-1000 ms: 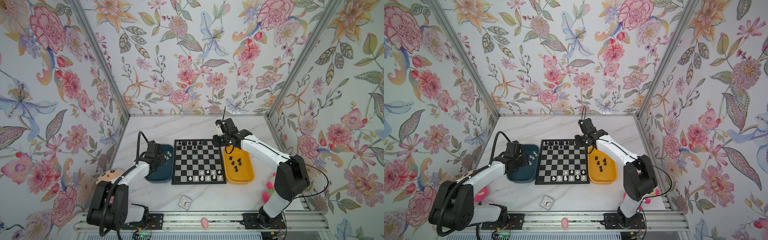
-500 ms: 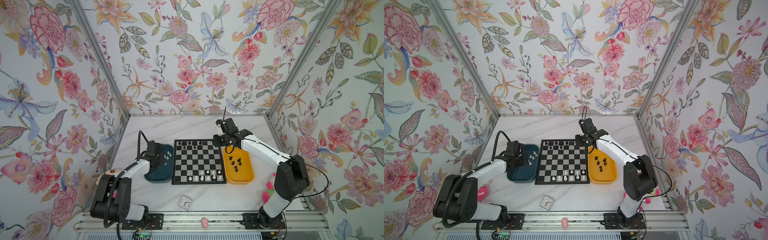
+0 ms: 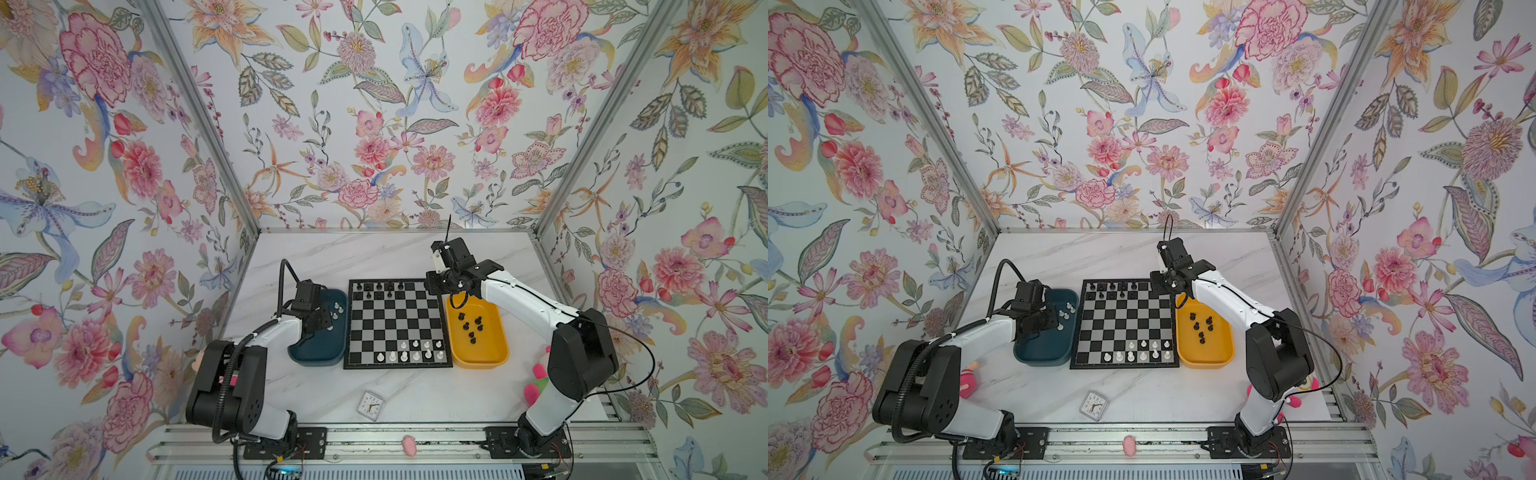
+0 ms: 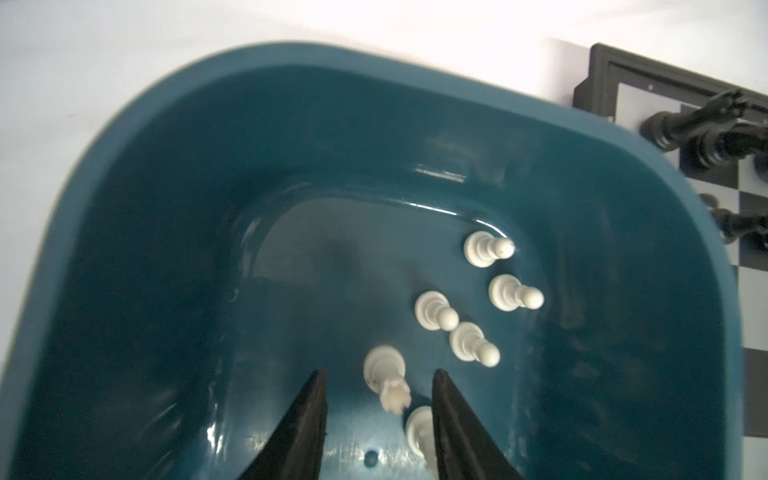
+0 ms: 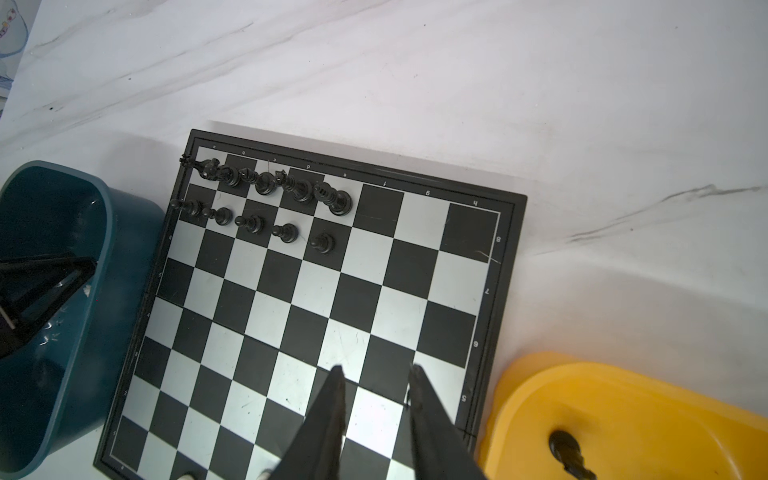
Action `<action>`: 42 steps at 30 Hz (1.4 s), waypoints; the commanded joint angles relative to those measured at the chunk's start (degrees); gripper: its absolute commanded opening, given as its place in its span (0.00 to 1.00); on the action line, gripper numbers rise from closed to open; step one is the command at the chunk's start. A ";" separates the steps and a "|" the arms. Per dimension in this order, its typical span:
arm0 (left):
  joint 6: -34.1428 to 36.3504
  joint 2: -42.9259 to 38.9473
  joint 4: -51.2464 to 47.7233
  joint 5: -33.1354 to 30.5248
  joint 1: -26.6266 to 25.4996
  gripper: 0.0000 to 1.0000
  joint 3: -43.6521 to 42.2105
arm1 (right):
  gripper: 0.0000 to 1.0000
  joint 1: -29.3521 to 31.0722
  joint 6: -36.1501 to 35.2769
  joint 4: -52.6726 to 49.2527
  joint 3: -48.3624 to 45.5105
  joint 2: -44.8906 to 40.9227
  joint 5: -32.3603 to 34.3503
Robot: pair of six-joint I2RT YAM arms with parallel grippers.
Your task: Set up the chess pieces on the board
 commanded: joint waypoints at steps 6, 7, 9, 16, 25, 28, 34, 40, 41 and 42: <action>1.34 1.94 0.15 -0.33 0.48 0.40 2.14 | 0.29 -0.40 0.89 0.30 -0.82 0.62 -0.35; 1.34 2.04 0.18 -0.37 0.49 0.40 2.18 | 0.29 -0.40 0.88 0.27 -0.82 0.62 -0.43; 1.45 2.42 0.25 -0.37 0.50 0.39 2.35 | 0.29 -0.40 0.88 0.19 -0.88 0.62 -0.36; 1.69 3.45 0.30 -0.54 0.52 0.32 2.62 | 0.29 -0.49 0.94 0.28 -1.11 0.59 -0.27; 1.77 3.76 0.60 -0.15 0.48 0.25 3.32 | 0.29 -0.49 1.02 0.19 -1.05 0.78 -0.35; 1.85 5.67 0.60 0.20 0.48 0.22 3.57 | 0.29 -0.49 0.95 0.15 -1.14 0.71 -0.27; 1.95 6.35 0.69 0.89 0.47 0.19 3.94 | 0.29 -0.57 1.08 0.15 -1.22 0.82 -0.28; 2.02 6.46 0.61 0.87 0.41 0.17 4.00 | 0.28 -0.57 1.12 0.15 -1.26 0.74 -0.19; 2.04 6.32 0.60 0.87 0.46 0.17 3.97 | 0.29 -0.57 1.12 0.18 -1.23 0.77 -0.18; 2.04 6.16 0.57 0.90 0.42 0.17 4.03 | 0.29 -0.57 1.20 0.15 -1.25 0.71 -0.11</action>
